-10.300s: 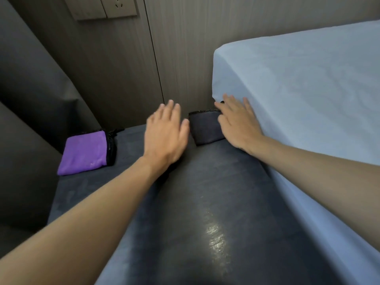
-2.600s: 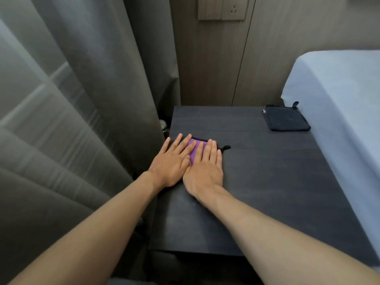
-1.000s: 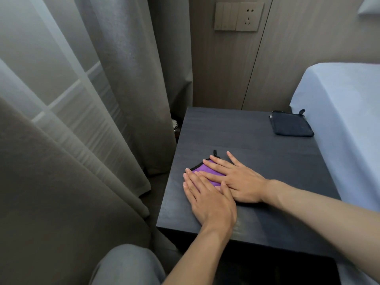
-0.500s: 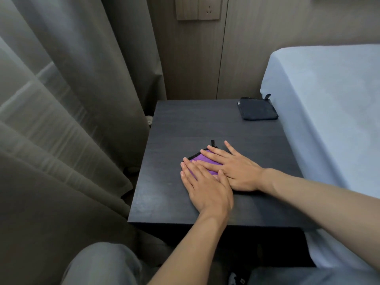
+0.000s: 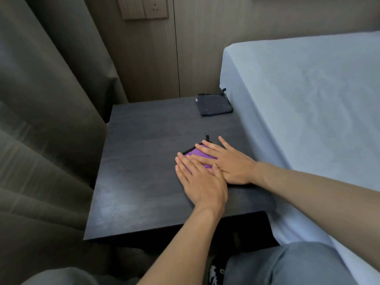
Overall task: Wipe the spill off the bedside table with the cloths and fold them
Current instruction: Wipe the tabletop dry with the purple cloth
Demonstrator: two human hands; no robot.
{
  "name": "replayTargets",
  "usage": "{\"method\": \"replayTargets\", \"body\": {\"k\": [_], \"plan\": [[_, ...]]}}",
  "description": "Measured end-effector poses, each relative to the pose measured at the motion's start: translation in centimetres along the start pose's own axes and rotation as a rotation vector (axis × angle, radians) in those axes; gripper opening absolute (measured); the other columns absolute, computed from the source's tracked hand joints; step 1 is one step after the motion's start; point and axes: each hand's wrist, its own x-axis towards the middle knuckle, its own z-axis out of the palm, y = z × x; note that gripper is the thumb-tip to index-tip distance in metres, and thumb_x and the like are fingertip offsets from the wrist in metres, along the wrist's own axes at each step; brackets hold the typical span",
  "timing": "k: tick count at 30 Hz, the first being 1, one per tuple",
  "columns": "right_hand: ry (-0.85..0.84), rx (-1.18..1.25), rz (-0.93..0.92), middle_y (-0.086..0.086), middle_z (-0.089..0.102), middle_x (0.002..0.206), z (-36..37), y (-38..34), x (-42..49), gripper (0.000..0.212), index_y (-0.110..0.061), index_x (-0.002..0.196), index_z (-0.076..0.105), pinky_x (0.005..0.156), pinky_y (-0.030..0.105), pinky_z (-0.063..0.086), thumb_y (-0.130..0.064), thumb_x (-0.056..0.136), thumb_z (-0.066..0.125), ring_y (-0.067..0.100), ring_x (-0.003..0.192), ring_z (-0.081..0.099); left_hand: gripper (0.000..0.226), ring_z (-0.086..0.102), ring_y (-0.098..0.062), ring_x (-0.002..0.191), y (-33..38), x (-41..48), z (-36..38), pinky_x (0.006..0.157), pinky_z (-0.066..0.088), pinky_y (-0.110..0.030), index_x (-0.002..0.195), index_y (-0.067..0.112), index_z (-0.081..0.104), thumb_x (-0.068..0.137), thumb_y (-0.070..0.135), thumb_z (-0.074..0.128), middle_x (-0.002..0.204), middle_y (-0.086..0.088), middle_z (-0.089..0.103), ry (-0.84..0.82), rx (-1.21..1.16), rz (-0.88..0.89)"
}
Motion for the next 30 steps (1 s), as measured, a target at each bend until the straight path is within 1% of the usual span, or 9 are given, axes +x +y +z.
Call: {"method": "replayTargets", "body": {"k": [4, 7, 8, 13, 18, 22, 25, 27, 30], "plan": [[0.016, 0.042, 0.109, -0.008, -0.008, 0.169, 0.6, 0.7, -2.4, 0.060, -0.044, 0.158, -0.007, 0.121, 0.048, -0.015, -0.054, 0.104, 0.016, 0.010, 0.153, -0.018, 0.076, -0.014, -0.036, 0.152, 1.4, -0.3, 0.5, 0.123, -0.009, -0.046, 0.152, -0.005, -0.008, 0.102, 0.049, 0.010, 0.162, -0.027, -0.014, 0.005, 0.009, 0.111], [0.027, 0.069, 0.237, -0.009, -0.006, 0.170, 1.1, 0.6, -3.7, 0.063, -0.038, 0.160, -0.004, 0.123, 0.050, -0.011, -0.057, 0.101, 0.009, 0.009, 0.153, -0.017, 0.078, -0.012, -0.033, 0.153, 2.0, 0.0, 0.8, 0.123, -0.008, -0.046, 0.153, -0.004, -0.007, 0.100, 0.051, 0.008, 0.164, -0.025, -0.011, 0.011, 0.040, 0.219], [0.036, 0.079, 0.279, -0.008, -0.005, 0.170, 1.3, 0.5, -4.0, 0.064, -0.035, 0.160, -0.003, 0.123, 0.050, -0.011, -0.056, 0.101, 0.008, 0.009, 0.154, -0.015, 0.078, -0.011, -0.032, 0.153, 2.0, 0.1, 0.8, 0.123, -0.007, -0.045, 0.154, -0.003, -0.006, 0.100, 0.052, 0.007, 0.164, -0.024, -0.009, 0.016, 0.049, 0.252], [0.102, 0.120, 0.487, -0.006, -0.002, 0.170, 2.0, -0.8, -5.1, 0.059, -0.025, 0.161, -0.001, 0.123, 0.046, -0.013, -0.042, 0.107, 0.017, 0.009, 0.154, -0.012, 0.075, -0.009, -0.026, 0.154, 1.7, 0.9, 0.7, 0.123, -0.011, -0.043, 0.157, 0.003, 0.004, 0.101, 0.053, 0.006, 0.167, -0.016, -0.003, 0.032, 0.036, 0.442], [0.069, 0.133, 0.692, -0.003, -0.010, 0.170, 1.7, -2.8, -5.5, 0.059, -0.024, 0.161, -0.006, 0.123, 0.049, -0.014, -0.036, 0.107, 0.016, 0.012, 0.154, -0.016, 0.067, -0.010, -0.022, 0.154, 0.9, 2.0, 0.8, 0.123, -0.010, -0.040, 0.158, 0.011, 0.003, 0.104, 0.049, 0.011, 0.168, -0.008, -0.004, -0.023, -0.013, 0.608], [0.089, 0.143, 0.877, 0.004, -0.008, 0.170, 1.7, -5.6, -5.9, 0.062, -0.021, 0.161, -0.004, 0.122, 0.052, -0.015, -0.034, 0.103, 0.013, 0.018, 0.155, -0.016, 0.070, -0.010, -0.020, 0.154, 0.4, 3.1, 0.6, 0.123, -0.009, -0.041, 0.159, 0.017, 0.003, 0.100, 0.054, 0.002, 0.168, -0.003, -0.003, -0.037, 0.101, 0.797], [0.120, 0.153, 1.014, 0.007, -0.006, 0.170, 1.9, -7.7, -5.6, 0.062, -0.019, 0.161, -0.002, 0.123, 0.052, -0.011, -0.035, 0.104, 0.016, 0.021, 0.155, -0.013, 0.071, -0.013, -0.020, 0.153, 0.0, 3.8, 0.2, 0.123, -0.010, -0.042, 0.159, 0.021, 0.000, 0.095, 0.051, -0.008, 0.168, 0.000, -0.005, -0.044, 0.212, 0.916], [0.146, 0.176, 1.101, 0.010, -0.007, 0.170, 1.9, -9.0, -5.2, 0.063, -0.016, 0.161, -0.004, 0.123, 0.052, -0.010, -0.036, 0.104, 0.014, 0.023, 0.155, -0.012, 0.066, -0.017, -0.021, 0.152, -0.3, 4.1, 0.1, 0.123, -0.012, -0.043, 0.159, 0.024, -0.002, 0.098, 0.048, -0.006, 0.167, 0.003, -0.009, -0.042, 0.254, 0.968], [0.177, 0.216, 1.211, 0.012, -0.009, 0.169, 1.8, -10.6, -4.4, 0.063, -0.014, 0.160, -0.005, 0.122, 0.052, -0.013, -0.039, 0.104, 0.012, 0.024, 0.155, -0.014, 0.057, -0.023, -0.020, 0.150, -0.8, 4.5, -0.1, 0.121, -0.017, -0.041, 0.157, 0.028, -0.008, 0.104, 0.043, 0.002, 0.166, 0.006, -0.013, -0.030, 0.268, 1.028]]}}
